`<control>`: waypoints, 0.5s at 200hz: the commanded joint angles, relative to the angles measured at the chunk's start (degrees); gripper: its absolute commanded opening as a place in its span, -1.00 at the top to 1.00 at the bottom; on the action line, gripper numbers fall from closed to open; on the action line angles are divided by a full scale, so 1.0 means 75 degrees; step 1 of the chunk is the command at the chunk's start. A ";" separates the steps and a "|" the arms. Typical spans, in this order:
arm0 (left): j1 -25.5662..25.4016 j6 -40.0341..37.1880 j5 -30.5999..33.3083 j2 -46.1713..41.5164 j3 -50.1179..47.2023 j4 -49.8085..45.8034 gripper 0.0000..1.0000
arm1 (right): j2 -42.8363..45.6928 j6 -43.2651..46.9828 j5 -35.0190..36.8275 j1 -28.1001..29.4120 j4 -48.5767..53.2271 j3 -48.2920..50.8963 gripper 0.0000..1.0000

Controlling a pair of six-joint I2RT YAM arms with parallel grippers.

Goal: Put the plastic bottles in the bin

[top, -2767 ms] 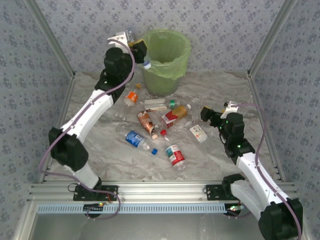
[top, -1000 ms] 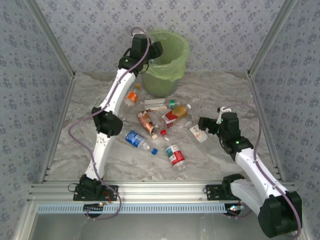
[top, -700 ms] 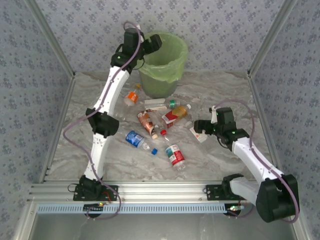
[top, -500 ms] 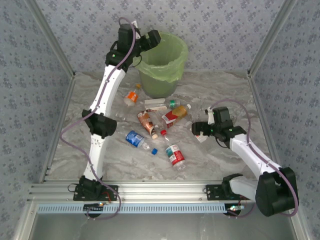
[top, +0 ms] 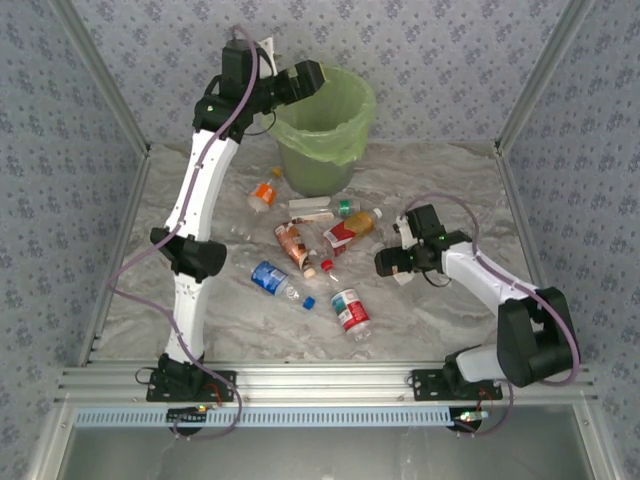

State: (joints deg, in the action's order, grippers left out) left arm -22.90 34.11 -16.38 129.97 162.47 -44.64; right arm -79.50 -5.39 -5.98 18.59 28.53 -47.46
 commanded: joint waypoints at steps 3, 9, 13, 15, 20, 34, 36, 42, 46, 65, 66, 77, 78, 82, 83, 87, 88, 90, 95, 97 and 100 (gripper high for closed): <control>-0.0016 -0.0382 -0.0324 -0.0419 0.0167 -0.0252 -0.99 | -0.0425 0.0390 0.0076 0.0118 0.0526 -0.0434 -0.98; -0.0017 -0.0456 -0.0391 -0.0444 0.0169 -0.0238 -0.98 | -0.0501 0.0432 0.0102 0.0130 0.0554 -0.0485 -0.98; -0.0012 -0.0519 -0.0408 -0.0464 0.0169 -0.0235 -0.98 | -0.0541 0.0451 0.0116 0.0130 0.0565 -0.0497 -0.98; -0.0010 -0.0549 -0.0415 -0.0475 0.0169 -0.0221 -0.98 | -0.0558 0.0458 0.0123 0.0134 0.0566 -0.0502 -0.97; -0.0017 -0.0638 -0.0429 -0.0498 0.0169 -0.0215 -0.98 | -0.0596 0.0482 0.0132 0.0144 0.0566 -0.0515 -0.98; -0.0012 -0.0855 -0.0417 -0.0573 0.0143 -0.0188 -0.98 | -0.0681 0.0607 0.0099 0.0146 0.0587 -0.0527 -0.98; -0.0001 -0.0885 -0.0423 -0.0604 0.0083 -0.0156 -0.99 | -0.0681 0.0607 0.0099 0.0146 0.0587 -0.0527 -0.98; 0.0014 -0.0934 -0.0482 -0.0842 -0.0365 0.0104 -0.98 | -0.0723 0.0654 0.0116 0.0139 0.0618 -0.0527 -0.98; 0.0028 -0.0938 -0.0471 -0.1064 -0.0761 0.0321 -0.98 | -0.0751 0.0687 0.0136 0.0146 0.0644 -0.0541 -0.98; 0.0041 -0.1067 -0.0380 -0.2023 -0.2446 0.1246 -0.98 | -0.0902 0.0762 0.0286 0.0140 0.0731 -0.0562 -0.98; 0.0035 -0.1073 -0.0381 -0.2071 -0.2515 0.1297 -0.99 | -0.0902 0.0762 0.0286 0.0140 0.0731 -0.0562 -0.98; 0.0030 -0.1134 -0.0297 -0.2644 -0.3464 0.1751 -0.99 | -0.1005 0.0776 0.0305 0.0146 0.0719 -0.0550 -0.98; 0.0030 -0.1142 -0.0281 -0.2692 -0.3540 0.1801 -0.99 | -0.1005 0.0776 0.0305 0.0146 0.0719 -0.0550 -0.98; 0.0031 -0.1165 -0.0213 -0.2905 -0.3852 0.1921 -0.99 | -0.1039 0.0771 0.0315 0.0141 0.0719 -0.0562 -0.98; 0.0030 -0.1169 -0.0192 -0.2969 -0.3945 0.1956 -0.98 | -0.1049 0.0768 0.0322 0.0143 0.0713 -0.0568 -0.98; 0.0029 -0.1183 -0.0114 -0.3170 -0.4245 0.2060 -0.98 | -0.1116 0.0754 0.0363 0.0147 0.0721 -0.0591 -0.98; 0.0029 -0.1184 -0.0096 -0.3224 -0.4312 0.2084 -0.99 | -0.1116 0.0754 0.0363 0.0147 0.0721 -0.0591 -0.98; 0.0029 -0.1193 -0.0059 -0.3309 -0.4435 0.2129 -0.99 | -0.1138 0.0751 0.0384 0.0150 0.0719 -0.0605 -0.98; 0.0029 -0.1205 0.0026 -0.3535 -0.4779 0.2230 -0.98 | -0.1204 0.0742 0.0434 0.0155 0.0710 -0.0639 -0.98; 0.0029 -0.1207 0.0057 -0.3642 -0.4897 0.2271 -0.99 | -0.1242 0.0742 0.0469 0.0164 0.0696 -0.0644 -0.98; 0.0029 -0.1218 0.0097 -0.3787 -0.5095 0.2341 -0.98 | -0.1266 0.0742 0.0478 0.0160 0.0696 -0.0653 -0.98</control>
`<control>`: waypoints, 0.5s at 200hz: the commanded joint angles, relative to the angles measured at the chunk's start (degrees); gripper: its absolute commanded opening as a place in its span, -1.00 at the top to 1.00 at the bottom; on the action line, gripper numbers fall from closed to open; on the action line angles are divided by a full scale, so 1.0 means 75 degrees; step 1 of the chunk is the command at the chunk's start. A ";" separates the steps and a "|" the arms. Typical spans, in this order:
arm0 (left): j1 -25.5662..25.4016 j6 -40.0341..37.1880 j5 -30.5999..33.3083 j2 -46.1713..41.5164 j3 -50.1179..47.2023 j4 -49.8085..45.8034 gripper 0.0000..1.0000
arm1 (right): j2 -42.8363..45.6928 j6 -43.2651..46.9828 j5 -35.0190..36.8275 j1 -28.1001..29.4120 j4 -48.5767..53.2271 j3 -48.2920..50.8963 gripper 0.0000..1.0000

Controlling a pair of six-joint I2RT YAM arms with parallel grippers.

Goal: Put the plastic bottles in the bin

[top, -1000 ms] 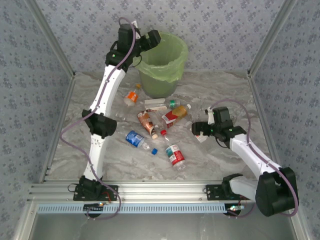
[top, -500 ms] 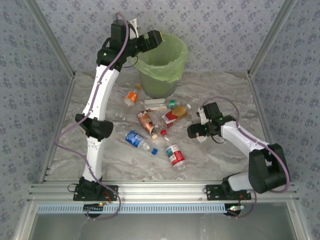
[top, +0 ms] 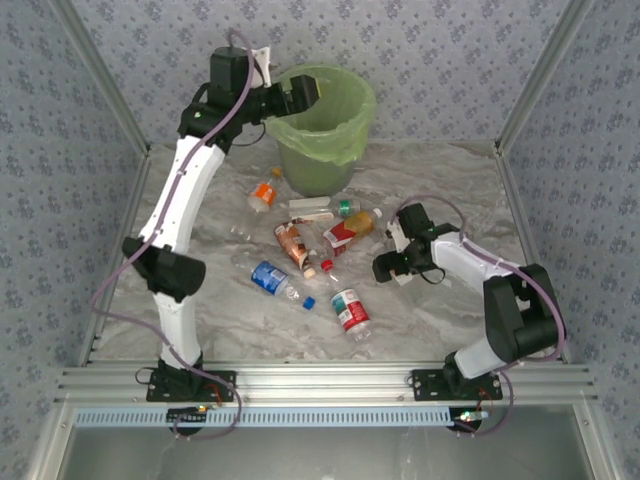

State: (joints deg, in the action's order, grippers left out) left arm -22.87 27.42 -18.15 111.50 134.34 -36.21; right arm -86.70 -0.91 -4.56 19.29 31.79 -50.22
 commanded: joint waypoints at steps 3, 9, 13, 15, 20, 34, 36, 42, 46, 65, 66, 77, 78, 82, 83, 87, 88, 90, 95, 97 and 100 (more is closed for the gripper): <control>0.0026 -0.0328 0.0378 -0.1460 -0.1523 0.1281 -0.99 | -0.0346 0.0144 0.0319 0.0075 0.0255 -0.0308 -0.98; 0.0030 -0.0328 0.0468 -0.1711 -0.1931 0.1424 -0.99 | -0.0425 0.0144 0.0367 0.0079 0.0267 -0.0363 -0.97; 0.0035 -0.0328 0.0530 -0.1907 -0.2192 0.1532 -0.99 | -0.0484 0.0144 0.0382 0.0093 0.0281 -0.0414 -0.98; 0.0029 -0.0328 0.0562 -0.1986 -0.2308 0.1590 -0.98 | -0.0516 0.0153 0.0381 0.0098 0.0290 -0.0426 -0.97; 0.0032 -0.0328 0.0654 -0.2216 -0.2655 0.1728 -0.98 | -0.0584 0.0156 0.0383 0.0104 0.0312 -0.0490 -0.98; 0.0027 -0.0374 0.1094 -0.2799 -0.3619 0.2216 -0.99 | -0.0833 0.0145 0.0528 0.0192 0.0318 -0.0659 -0.98; 0.0026 -0.0369 0.1186 -0.2885 -0.3763 0.2279 -0.98 | -0.0858 0.0144 0.0553 0.0202 0.0319 -0.0672 -0.97; 0.0045 -0.0284 0.1479 -0.3123 -0.4171 0.2524 -0.98 | -0.0961 0.0124 0.0687 0.0262 0.0319 -0.0721 -0.98; 0.0044 -0.0204 0.1683 -0.3294 -0.4457 0.2711 -0.98 | -0.1043 0.0107 0.0765 0.0290 0.0320 -0.0772 -0.97; 0.0048 0.0125 0.2295 -0.4006 -0.5875 0.3736 -0.99 | -0.1380 0.0025 0.0974 0.0425 0.0513 -0.0996 -0.98; 0.0049 0.0145 0.2316 -0.4040 -0.5952 0.3801 -0.99 | -0.1397 0.0020 0.0990 0.0427 0.0522 -0.1012 -0.98; 0.0048 0.0368 0.2563 -0.4370 -0.6634 0.4290 -0.98 | -0.1541 -0.0020 0.0972 0.0495 0.0553 -0.1117 -0.96; 0.0049 0.0389 0.2585 -0.4392 -0.6695 0.4330 -0.98 | -0.1554 -0.0020 0.0966 0.0503 0.0554 -0.1125 -0.96; 0.0056 0.0469 0.2677 -0.4487 -0.6895 0.4446 -0.99 | -0.1607 -0.0026 0.0932 0.0516 0.0565 -0.1168 -0.96; 0.0053 0.0487 0.2701 -0.4515 -0.6937 0.4472 -0.98 | -0.1621 -0.0029 0.0928 0.0519 0.0571 -0.1174 -0.96; 0.0050 0.0552 0.2796 -0.4596 -0.7092 0.4558 -0.98 | -0.1655 -0.0036 0.0901 0.0539 0.0597 -0.1205 -0.96; 0.0050 0.0569 0.2819 -0.4616 -0.7135 0.4576 -0.98 | -0.1675 -0.0046 0.0895 0.0542 0.0593 -0.1210 -0.96; 0.0053 0.0605 0.2866 -0.4661 -0.7220 0.4609 -0.98 | -0.1710 -0.0050 0.0885 0.0553 0.0596 -0.1228 -0.96; 0.0059 0.0680 0.2972 -0.4749 -0.7382 0.4639 -0.98 | -0.1761 -0.0054 0.0858 0.0574 0.0607 -0.1266 -0.96; 0.0061 0.0712 0.3021 -0.4791 -0.7446 0.4640 -0.98 | -0.1787 -0.0055 0.0855 0.0579 0.0602 -0.1271 -0.96; 0.0061 0.0768 0.3087 -0.4848 -0.7538 0.4633 -0.98 | -0.1817 -0.0065 0.0851 0.0585 0.0611 -0.1289 -0.96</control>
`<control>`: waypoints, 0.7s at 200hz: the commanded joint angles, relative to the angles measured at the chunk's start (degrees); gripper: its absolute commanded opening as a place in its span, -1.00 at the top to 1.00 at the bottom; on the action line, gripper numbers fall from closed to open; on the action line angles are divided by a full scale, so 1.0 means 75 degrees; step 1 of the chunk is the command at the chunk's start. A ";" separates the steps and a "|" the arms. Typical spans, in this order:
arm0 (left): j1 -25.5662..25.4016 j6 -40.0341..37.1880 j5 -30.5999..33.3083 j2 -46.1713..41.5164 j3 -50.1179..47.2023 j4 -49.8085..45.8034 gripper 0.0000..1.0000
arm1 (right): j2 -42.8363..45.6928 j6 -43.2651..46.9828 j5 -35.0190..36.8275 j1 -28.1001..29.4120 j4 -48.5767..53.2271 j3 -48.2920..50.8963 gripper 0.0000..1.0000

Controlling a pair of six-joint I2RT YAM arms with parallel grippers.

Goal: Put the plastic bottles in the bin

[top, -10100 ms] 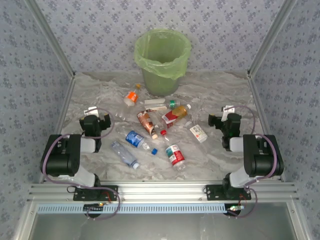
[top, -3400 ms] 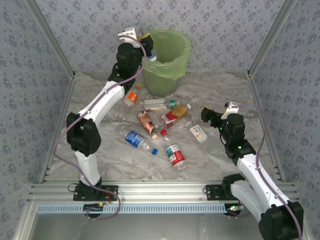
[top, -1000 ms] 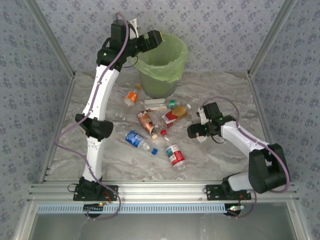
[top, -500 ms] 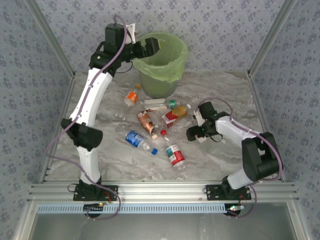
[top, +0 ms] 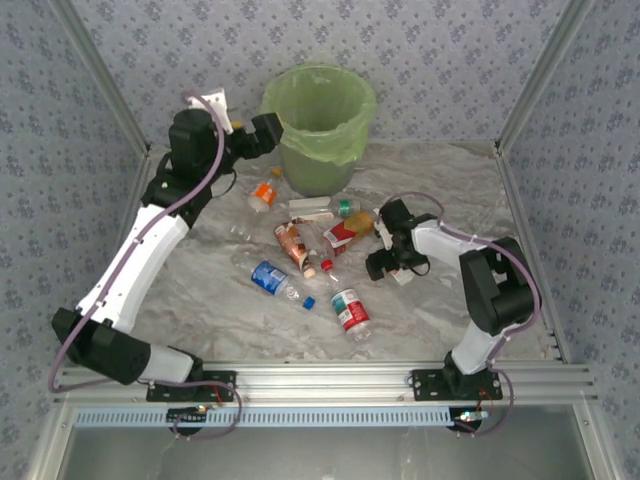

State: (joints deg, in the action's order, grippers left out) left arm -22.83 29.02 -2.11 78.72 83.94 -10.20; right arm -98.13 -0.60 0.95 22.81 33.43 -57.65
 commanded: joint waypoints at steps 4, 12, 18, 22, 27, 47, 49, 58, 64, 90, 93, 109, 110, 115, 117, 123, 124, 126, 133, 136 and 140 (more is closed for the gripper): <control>0.0072 0.0618 0.1038 -0.0558 -0.0943 0.1158 -0.98 | -0.0329 -0.0122 0.0138 0.0131 0.0394 -0.0311 -0.96; 0.0078 0.0732 0.1202 -0.0705 -0.1220 0.1149 -0.98 | -0.0391 -0.0187 0.0223 0.0146 0.0383 -0.0331 -0.95; 0.0089 0.0836 0.1329 -0.0837 -0.1443 0.1160 -0.98 | -0.0441 -0.0224 0.0279 0.0151 0.0348 -0.0334 -0.94; 0.0097 0.0900 0.1409 -0.0914 -0.1600 0.1176 -0.98 | -0.0450 -0.0256 0.0331 0.0158 0.0339 -0.0349 -0.94; 0.0102 0.1002 0.1517 -0.1001 -0.1807 0.1192 -0.98 | -0.0496 -0.0292 0.0389 0.0167 0.0316 -0.0363 -0.94; 0.0143 0.1298 0.1917 -0.1361 -0.2601 0.1201 -0.99 | -0.0588 -0.0370 0.0502 0.0196 0.0256 -0.0408 -0.92; 0.0154 0.1319 0.1956 -0.1392 -0.2672 0.1206 -0.98 | -0.0600 -0.0375 0.0520 0.0203 0.0254 -0.0419 -0.92; 0.0192 0.1405 0.2105 -0.1532 -0.2976 0.1136 -0.98 | -0.0648 -0.0423 0.0638 0.0238 0.0242 -0.0456 -0.90; 0.0234 0.1469 0.2193 -0.1595 -0.3133 0.1039 -0.99 | -0.0685 -0.0441 0.0711 0.0257 0.0242 -0.0480 -0.88; 0.0508 0.1796 0.2303 -0.1839 -0.3706 0.0522 -0.99 | -0.0733 -0.0476 0.0748 0.0303 0.0190 -0.0508 -0.78; 0.0531 0.1833 0.2293 -0.1862 -0.3760 0.0481 -0.99 | -0.0733 -0.0483 0.0741 0.0308 0.0184 -0.0507 -0.78; 0.0684 0.1948 0.2188 -0.1960 -0.4026 0.0293 -0.99 | -0.0679 -0.0570 0.0780 0.0311 0.0172 -0.0453 -0.72; 0.0686 0.1946 0.2178 -0.1968 -0.4035 0.0281 -0.99 | -0.0677 -0.0567 0.0783 0.0311 0.0172 -0.0455 -0.72; 0.0713 0.1948 0.2169 -0.1987 -0.4105 0.0218 -0.98 | -0.0654 -0.0554 0.0737 0.0305 0.0169 -0.0441 -0.68; 0.0721 0.1960 0.2165 -0.1996 -0.4127 0.0189 -0.98 | -0.0643 -0.0553 0.0722 0.0300 0.0171 -0.0436 -0.68; 0.0735 0.1972 0.2168 -0.2020 -0.4200 0.0117 -0.99 | -0.0622 -0.0555 0.0691 0.0309 0.0172 -0.0414 -0.67; 0.0741 0.1981 0.2168 -0.2016 -0.4204 0.0111 -0.98 | -0.0619 -0.0554 0.0686 0.0316 0.0166 -0.0413 -0.67; 0.0746 0.1982 0.2174 -0.2021 -0.4221 0.0098 -0.98 | -0.0619 -0.0553 0.0668 0.0312 0.0167 -0.0412 -0.66; 0.0758 0.2023 0.2173 -0.2034 -0.4312 0.0071 -0.98 | -0.0595 -0.0559 0.0653 0.0320 -0.0021 -0.0400 -0.65; 0.0765 0.2036 0.2172 -0.2051 -0.4347 0.0085 -0.99 | -0.0582 -0.0572 0.0664 0.0322 -0.0027 -0.0404 -0.65; 0.0770 0.2042 0.2169 -0.2047 -0.4384 0.0090 -0.98 | -0.0564 -0.0571 0.0680 0.0313 -0.0038 -0.0382 -0.65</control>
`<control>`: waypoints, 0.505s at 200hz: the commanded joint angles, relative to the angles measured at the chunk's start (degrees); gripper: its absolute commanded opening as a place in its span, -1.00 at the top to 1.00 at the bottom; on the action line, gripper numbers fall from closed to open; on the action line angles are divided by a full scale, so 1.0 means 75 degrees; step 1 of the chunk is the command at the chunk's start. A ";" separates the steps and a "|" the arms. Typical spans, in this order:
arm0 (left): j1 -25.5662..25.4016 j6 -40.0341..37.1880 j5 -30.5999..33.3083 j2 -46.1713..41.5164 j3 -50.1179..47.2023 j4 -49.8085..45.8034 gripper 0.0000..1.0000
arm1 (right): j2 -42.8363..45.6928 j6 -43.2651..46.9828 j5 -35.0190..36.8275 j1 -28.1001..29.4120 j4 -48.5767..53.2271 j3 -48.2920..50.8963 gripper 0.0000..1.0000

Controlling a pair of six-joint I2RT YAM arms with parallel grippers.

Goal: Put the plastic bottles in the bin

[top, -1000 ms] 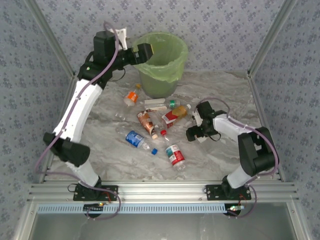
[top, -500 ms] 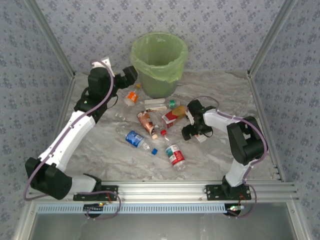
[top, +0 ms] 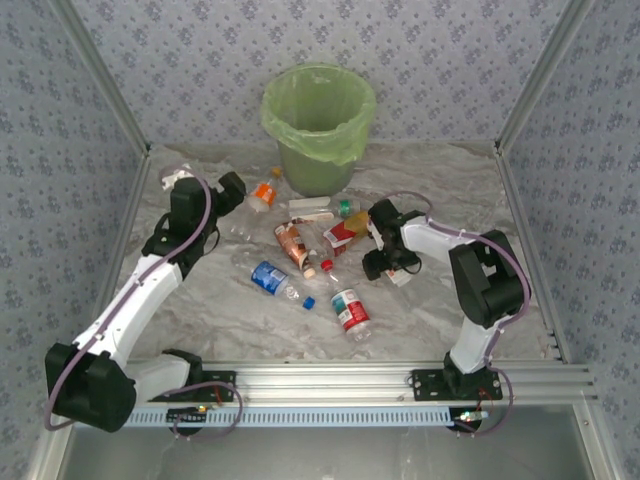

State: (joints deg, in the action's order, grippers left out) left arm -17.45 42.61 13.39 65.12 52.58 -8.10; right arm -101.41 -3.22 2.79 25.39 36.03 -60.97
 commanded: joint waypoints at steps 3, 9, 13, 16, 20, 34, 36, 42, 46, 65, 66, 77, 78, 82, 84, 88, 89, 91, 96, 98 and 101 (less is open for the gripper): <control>0.0059 0.0233 0.0087 -0.0241 -0.0237 -0.0170 -0.98 | -0.0112 -0.0232 0.0453 -0.0027 -0.0396 0.0066 -0.64; 0.0065 0.0182 0.0039 -0.0234 -0.0277 -0.0122 -0.98 | -0.0084 -0.0238 0.0459 -0.0027 -0.0408 0.0087 -0.62; 0.0065 0.0116 0.0002 -0.0237 -0.0284 -0.0094 -0.99 | -0.0058 -0.0237 0.0479 -0.0028 -0.0415 0.0100 -0.61; 0.0065 0.0072 -0.0005 -0.0225 -0.0290 -0.0092 -0.99 | -0.0032 -0.0239 0.0478 -0.0033 -0.0421 0.0113 -0.59; 0.0071 0.0019 -0.0009 -0.0222 -0.0278 -0.0098 -0.99 | -0.0001 -0.0252 0.0503 -0.0041 -0.0421 0.0130 -0.58; 0.0065 -0.0122 0.0047 -0.0202 -0.0250 -0.0126 -0.98 | 0.0093 -0.0324 0.0570 -0.0078 -0.0410 0.0181 -0.50; 0.0065 -0.0140 0.0048 -0.0199 -0.0255 -0.0121 -0.99 | 0.0115 -0.0336 0.0587 -0.0083 -0.0410 0.0192 -0.48; 0.0065 -0.0192 0.0070 -0.0199 -0.0264 -0.0096 -0.99 | 0.0163 -0.0382 0.0650 -0.0101 -0.0420 0.0225 -0.46; 0.0068 -0.0224 0.0076 -0.0199 -0.0271 -0.0075 -0.98 | 0.0196 -0.0417 0.0680 -0.0114 -0.0427 0.0253 -0.45; 0.0071 -0.0250 0.0126 -0.0187 -0.0348 0.0011 -0.98 | 0.0374 -0.0637 0.0814 -0.0184 -0.0542 0.0403 -0.35; 0.0068 -0.0247 0.0125 -0.0187 -0.0351 0.0018 -0.98 | 0.0379 -0.0649 0.0813 -0.0185 -0.0552 0.0405 -0.34; 0.0068 -0.0228 0.0114 -0.0175 -0.0410 0.0088 -0.99 | 0.0481 -0.0749 0.0813 -0.0242 -0.0638 0.0495 -0.28; 0.0067 -0.0230 0.0120 -0.0175 -0.0411 0.0097 -0.98 | 0.0491 -0.0757 0.0813 -0.0255 -0.0641 0.0498 -0.28; 0.0071 -0.0217 0.0104 -0.0174 -0.0429 0.0121 -0.98 | 0.0525 -0.0799 0.0818 -0.0266 -0.0660 0.0515 -0.27; 0.0067 -0.0214 0.0099 -0.0172 -0.0443 0.0134 -0.98 | 0.0542 -0.0809 0.0816 -0.0276 -0.0671 0.0527 -0.27; 0.0065 -0.0195 0.0084 -0.0165 -0.0467 0.0161 -0.98 | 0.0581 -0.0828 0.0818 -0.0288 -0.0687 0.0545 -0.26; 0.0065 -0.0190 0.0081 -0.0164 -0.0469 0.0175 -0.98 | 0.0594 -0.0832 0.0821 -0.0290 -0.0689 0.0546 -0.26; 0.0065 -0.0181 0.0070 -0.0167 -0.0477 0.0192 -0.99 | 0.0609 -0.0844 0.0823 -0.0291 -0.0708 0.0562 -0.26; 0.0065 -0.0183 0.0048 -0.0149 -0.0505 0.0237 -0.99 | 0.0646 -0.0876 0.0844 -0.0301 -0.0735 0.0580 -0.25; 0.0068 -0.0176 0.0030 -0.0142 -0.0521 0.0260 -0.98 | 0.0666 -0.0891 0.0846 -0.0311 -0.0755 0.0591 -0.24; 0.0066 -0.0177 0.0015 -0.0140 -0.0536 0.0284 -0.98 | 0.0701 -0.0904 0.0847 -0.0323 -0.0776 0.0608 -0.23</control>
State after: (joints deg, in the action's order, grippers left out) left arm -17.34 42.06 13.34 64.90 49.78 -8.73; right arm -98.39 -7.35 5.89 23.79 32.86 -57.95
